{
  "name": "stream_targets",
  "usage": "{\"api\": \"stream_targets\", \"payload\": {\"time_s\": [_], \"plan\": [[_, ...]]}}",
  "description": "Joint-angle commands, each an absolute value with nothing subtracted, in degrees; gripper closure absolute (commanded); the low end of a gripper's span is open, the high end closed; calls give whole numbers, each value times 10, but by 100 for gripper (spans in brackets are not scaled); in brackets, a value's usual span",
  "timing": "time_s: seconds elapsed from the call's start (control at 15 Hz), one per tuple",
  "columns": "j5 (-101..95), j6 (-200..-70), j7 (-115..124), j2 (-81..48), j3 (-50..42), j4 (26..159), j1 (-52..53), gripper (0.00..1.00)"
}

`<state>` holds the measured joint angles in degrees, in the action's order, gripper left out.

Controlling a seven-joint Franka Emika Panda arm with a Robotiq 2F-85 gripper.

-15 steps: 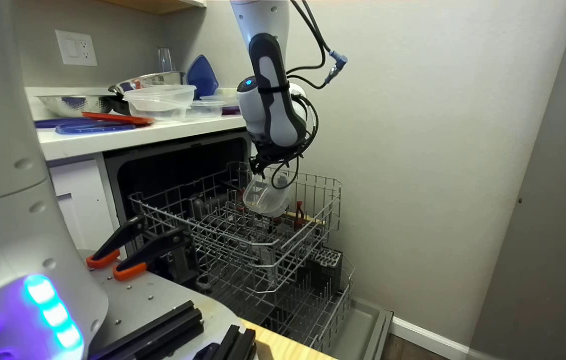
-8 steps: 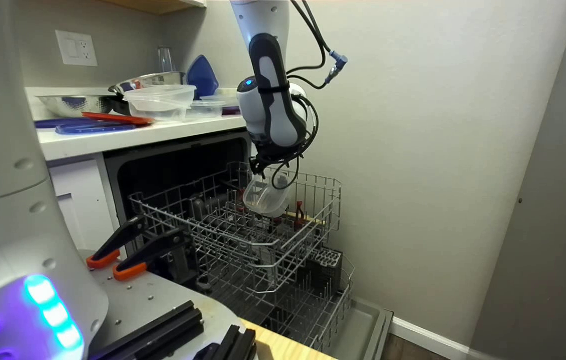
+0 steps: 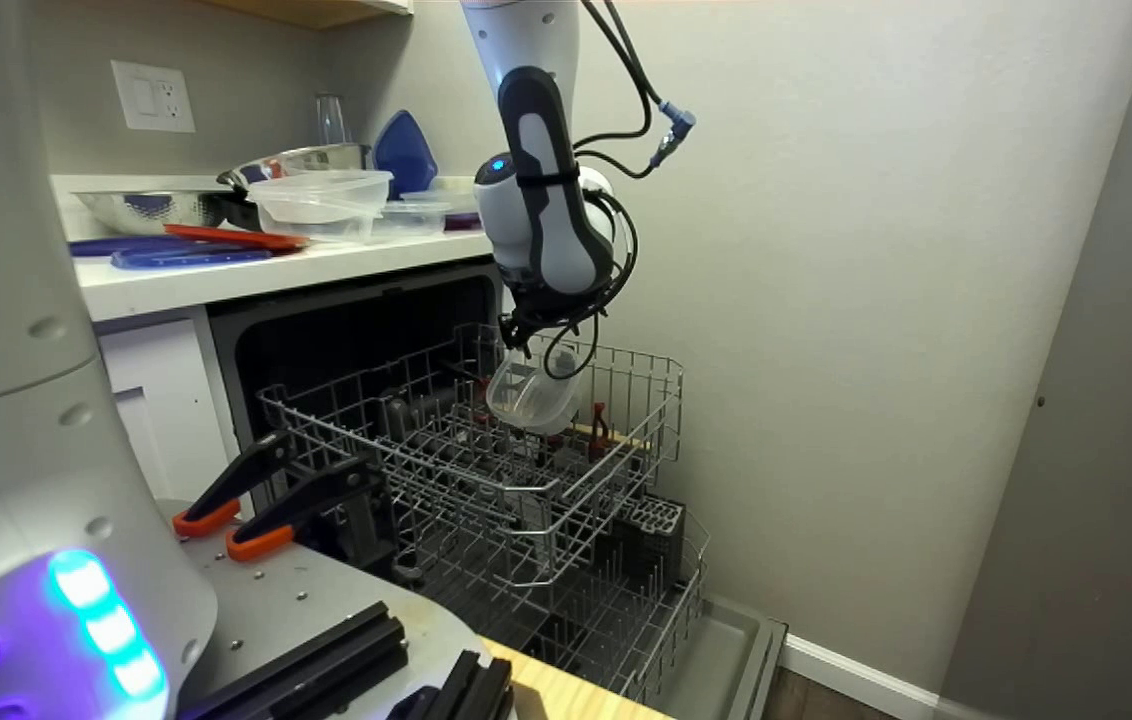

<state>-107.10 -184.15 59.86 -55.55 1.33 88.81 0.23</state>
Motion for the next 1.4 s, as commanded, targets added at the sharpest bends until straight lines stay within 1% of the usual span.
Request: {"api": "stream_targets", "payload": {"time_s": [0.0,0.33,0.67,0.73,0.87,0.93,1.33], "plan": [[-1071,-1841,599,-555,13,888,2,0],[-1071,-1841,599,-555,13,888,2,0],[-1034,-1882,531,-566,-23,881,35,0],[-995,-1869,457,-569,18,897,2,0],[-948,-1875,393,-580,26,902,-1,0],[-935,-1901,397,-583,-6,897,24,0],[-870,-1873,301,-559,12,951,16,0]]}}
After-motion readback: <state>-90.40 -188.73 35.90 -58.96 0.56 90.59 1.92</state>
